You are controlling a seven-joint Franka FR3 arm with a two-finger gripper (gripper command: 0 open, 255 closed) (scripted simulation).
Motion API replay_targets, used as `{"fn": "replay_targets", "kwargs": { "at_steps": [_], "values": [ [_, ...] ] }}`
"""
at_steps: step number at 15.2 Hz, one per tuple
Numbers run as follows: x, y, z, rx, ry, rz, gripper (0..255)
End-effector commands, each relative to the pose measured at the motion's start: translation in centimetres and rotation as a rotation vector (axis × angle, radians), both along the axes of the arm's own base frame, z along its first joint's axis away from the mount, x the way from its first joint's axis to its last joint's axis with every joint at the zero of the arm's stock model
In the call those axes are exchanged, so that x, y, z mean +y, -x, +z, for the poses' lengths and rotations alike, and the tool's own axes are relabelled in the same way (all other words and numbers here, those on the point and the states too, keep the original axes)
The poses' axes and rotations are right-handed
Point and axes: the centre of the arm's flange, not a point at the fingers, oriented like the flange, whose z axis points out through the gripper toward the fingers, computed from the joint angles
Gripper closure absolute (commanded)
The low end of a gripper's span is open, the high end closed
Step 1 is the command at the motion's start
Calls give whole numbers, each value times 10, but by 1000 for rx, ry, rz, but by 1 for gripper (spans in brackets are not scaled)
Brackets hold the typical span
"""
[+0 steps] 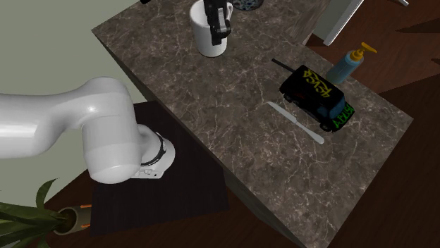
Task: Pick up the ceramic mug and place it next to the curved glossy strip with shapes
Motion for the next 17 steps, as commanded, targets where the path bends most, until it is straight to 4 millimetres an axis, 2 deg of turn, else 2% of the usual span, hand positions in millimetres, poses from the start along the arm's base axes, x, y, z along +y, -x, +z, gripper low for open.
{"fn": "replay_targets", "kwargs": {
  "at_steps": [1,17],
  "values": [
    [21,18,-3,0,0,-2,255],
    [187,149,-3,0,0,-2,255]
  ]
}}
